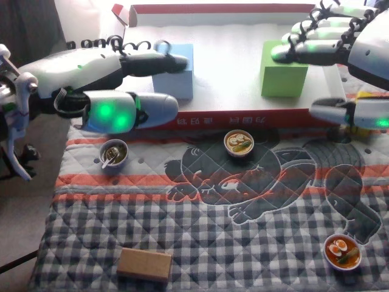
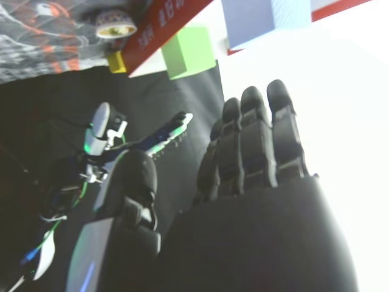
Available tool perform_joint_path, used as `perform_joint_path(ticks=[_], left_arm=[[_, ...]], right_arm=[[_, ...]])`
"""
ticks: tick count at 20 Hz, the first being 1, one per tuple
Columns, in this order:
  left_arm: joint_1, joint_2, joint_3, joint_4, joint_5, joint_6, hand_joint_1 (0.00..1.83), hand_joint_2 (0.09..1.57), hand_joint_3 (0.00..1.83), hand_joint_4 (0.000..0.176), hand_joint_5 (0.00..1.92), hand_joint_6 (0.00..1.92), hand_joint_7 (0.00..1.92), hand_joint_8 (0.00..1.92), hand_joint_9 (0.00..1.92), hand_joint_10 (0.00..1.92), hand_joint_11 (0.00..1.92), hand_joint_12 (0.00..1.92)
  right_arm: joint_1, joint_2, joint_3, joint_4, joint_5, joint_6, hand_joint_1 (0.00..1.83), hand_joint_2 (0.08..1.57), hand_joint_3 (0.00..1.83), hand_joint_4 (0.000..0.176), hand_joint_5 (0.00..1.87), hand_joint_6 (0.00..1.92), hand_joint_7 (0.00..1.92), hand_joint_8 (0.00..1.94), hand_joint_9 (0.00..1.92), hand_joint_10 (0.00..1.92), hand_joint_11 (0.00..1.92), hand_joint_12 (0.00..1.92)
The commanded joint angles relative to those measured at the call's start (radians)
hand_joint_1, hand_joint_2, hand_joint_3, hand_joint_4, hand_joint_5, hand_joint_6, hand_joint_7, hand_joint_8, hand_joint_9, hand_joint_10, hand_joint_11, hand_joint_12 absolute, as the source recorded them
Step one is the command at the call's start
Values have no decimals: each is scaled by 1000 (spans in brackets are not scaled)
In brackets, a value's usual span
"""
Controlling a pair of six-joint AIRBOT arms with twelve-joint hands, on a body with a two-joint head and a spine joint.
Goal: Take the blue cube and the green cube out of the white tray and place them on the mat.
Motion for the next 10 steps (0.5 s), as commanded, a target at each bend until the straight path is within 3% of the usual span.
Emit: perform_joint_path(ticks=[1,2,3,4,5,6,7,8,9,10], left_arm=[[-9,-13,14,-16,-121,1,21,1348,5,170,262,1,255,1,279,12,0,611],[-16,-28,31,-41,-125,15,3,1343,1,175,248,0,240,1,283,7,0,574],[-29,-46,48,-74,-125,51,0,1318,0,176,227,4,197,6,217,10,0,386],[-55,-75,72,-122,-118,131,0,1297,0,176,217,1,189,3,210,8,0,380],[-68,-93,87,-154,-110,175,0,1274,0,176,196,1,150,1,170,1,0,323],[-82,-111,103,-182,-103,214,0,1223,0,176,170,3,135,2,182,1,0,374],[-100,-140,136,-221,-86,250,0,1198,0,176,178,2,140,0,194,1,0,458],[-115,-168,172,-242,-68,256,3,1189,0,176,173,0,132,0,175,0,0,472],[-124,-185,196,-252,-53,256,92,1156,0,176,149,0,99,0,137,0,0,430],[-136,-211,235,-268,-28,260,163,1122,0,176,137,1,86,1,127,0,0,421]], right_arm=[[8,-9,5,31,111,1,552,1302,6,40,439,1,393,4,288,8,0,615],[16,-21,14,36,111,1,527,1295,1,52,432,0,395,3,283,4,0,593],[21,-36,30,44,111,0,486,1294,0,68,389,0,369,1,296,4,0,715],[37,-57,52,64,111,0,457,1298,2,57,368,0,353,0,298,3,0,748],[46,-68,66,77,111,0,435,1304,2,61,337,0,325,0,282,1,0,711],[54,-80,79,90,111,0,398,1306,2,67,275,0,280,0,244,0,0,584],[66,-104,105,112,105,0,363,1302,0,84,228,1,233,2,194,1,0,462],[81,-122,125,126,89,0,373,1276,0,92,194,0,196,0,158,0,0,425],[92,-136,140,132,73,0,366,1242,0,120,153,0,139,0,102,0,0,365],[114,-162,169,140,43,0,400,1225,0,121,129,0,142,1,119,3,0,433]])
